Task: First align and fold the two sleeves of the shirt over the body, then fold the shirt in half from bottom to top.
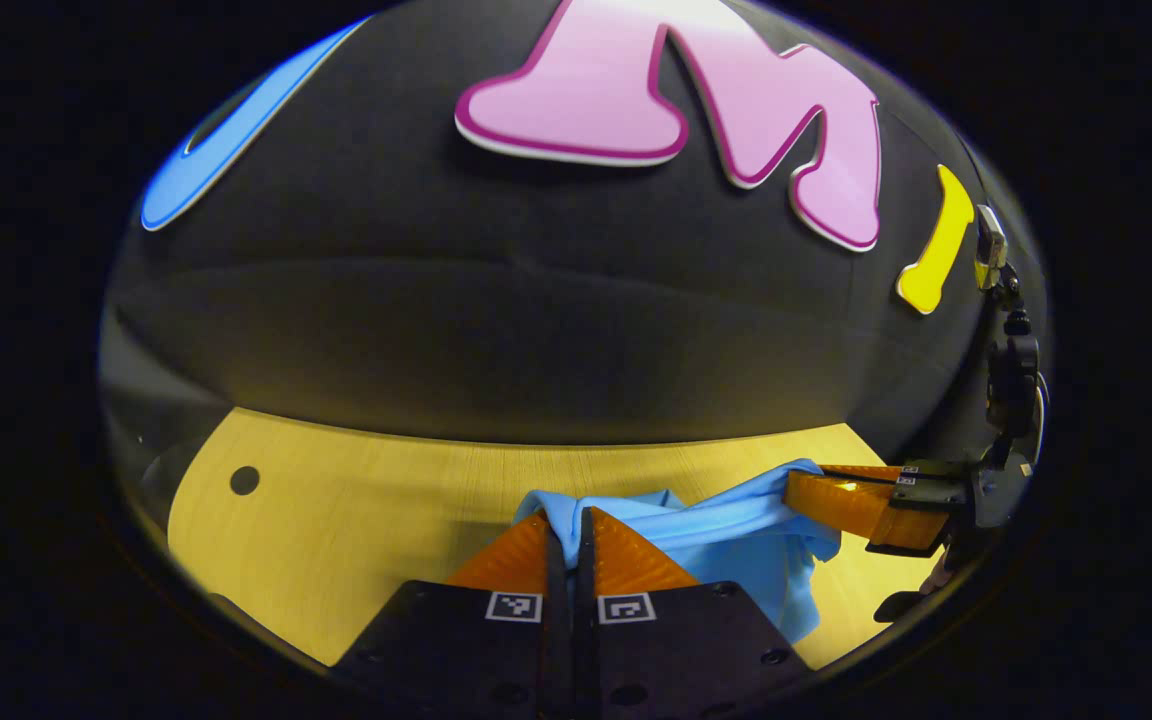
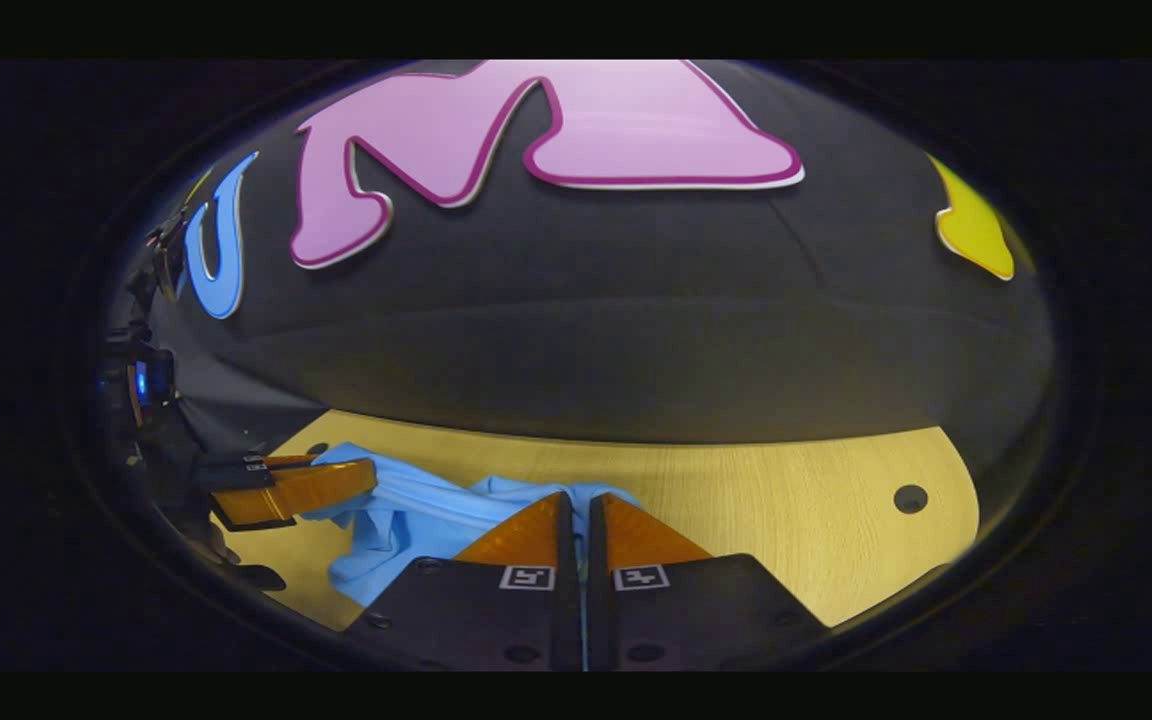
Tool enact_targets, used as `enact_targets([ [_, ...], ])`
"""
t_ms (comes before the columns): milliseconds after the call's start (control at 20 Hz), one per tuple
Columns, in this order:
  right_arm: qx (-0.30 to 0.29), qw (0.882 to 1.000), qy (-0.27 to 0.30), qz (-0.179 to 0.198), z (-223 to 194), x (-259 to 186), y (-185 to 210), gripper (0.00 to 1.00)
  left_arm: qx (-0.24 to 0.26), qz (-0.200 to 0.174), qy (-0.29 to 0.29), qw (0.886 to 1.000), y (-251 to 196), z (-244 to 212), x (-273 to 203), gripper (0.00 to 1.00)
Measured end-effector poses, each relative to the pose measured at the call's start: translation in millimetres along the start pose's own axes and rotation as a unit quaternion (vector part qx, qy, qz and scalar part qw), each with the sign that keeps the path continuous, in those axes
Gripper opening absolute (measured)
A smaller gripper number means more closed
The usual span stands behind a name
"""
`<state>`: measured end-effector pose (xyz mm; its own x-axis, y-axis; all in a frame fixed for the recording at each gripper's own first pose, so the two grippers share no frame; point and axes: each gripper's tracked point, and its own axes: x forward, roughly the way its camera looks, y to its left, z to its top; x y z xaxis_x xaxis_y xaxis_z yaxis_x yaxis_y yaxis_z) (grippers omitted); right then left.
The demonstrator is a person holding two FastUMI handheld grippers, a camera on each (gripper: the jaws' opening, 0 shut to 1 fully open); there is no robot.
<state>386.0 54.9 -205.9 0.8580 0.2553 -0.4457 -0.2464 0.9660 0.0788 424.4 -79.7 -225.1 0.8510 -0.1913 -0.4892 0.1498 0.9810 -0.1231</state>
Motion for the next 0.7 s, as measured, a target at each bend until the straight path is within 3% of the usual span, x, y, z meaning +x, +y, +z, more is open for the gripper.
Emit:
enact_targets([
  [250, -0.003, 0.999, 0.019, -0.028, -37, 43, -12, 0.07, -0.01, -0.003, 0.004, 1.0, 10, -27, 49, 0.06],
  [300, -0.004, 0.999, 0.02, -0.031, -41, 48, -15, 0.01, -0.004, 0.005, 0.002, 1.0, 11, -28, 56, 0.06],
  [350, -0.006, 0.999, 0.021, -0.038, -43, 51, -16, 0.12, 0.005, 0.015, 0.0, 1.0, 16, -29, 61, 0.07],
  [450, -0.021, 0.998, 0.023, -0.056, -49, 53, -22, 0.07, 0.021, 0.029, -0.005, 0.999, 21, -28, 58, 0.19],
  [500, -0.024, 0.998, 0.022, -0.062, -48, 50, -24, 0.11, 0.026, 0.029, -0.011, 0.999, 23, -26, 51, 0.34],
  [550, -0.017, 0.998, 0.018, -0.062, -45, 46, -24, 0.27, 0.03, 0.027, -0.022, 0.999, 22, -20, 45, 0.49],
  [600, -0.008, 0.998, 0.011, -0.061, -45, 44, -24, 0.25, 0.032, 0.025, -0.037, 0.998, 21, -12, 37, 0.64],
  [700, 0.0, 0.998, -0.003, -0.067, -37, 23, -24, 0.58, 0.042, 0.03, -0.067, 0.996, 19, 1, 17, 0.94],
])
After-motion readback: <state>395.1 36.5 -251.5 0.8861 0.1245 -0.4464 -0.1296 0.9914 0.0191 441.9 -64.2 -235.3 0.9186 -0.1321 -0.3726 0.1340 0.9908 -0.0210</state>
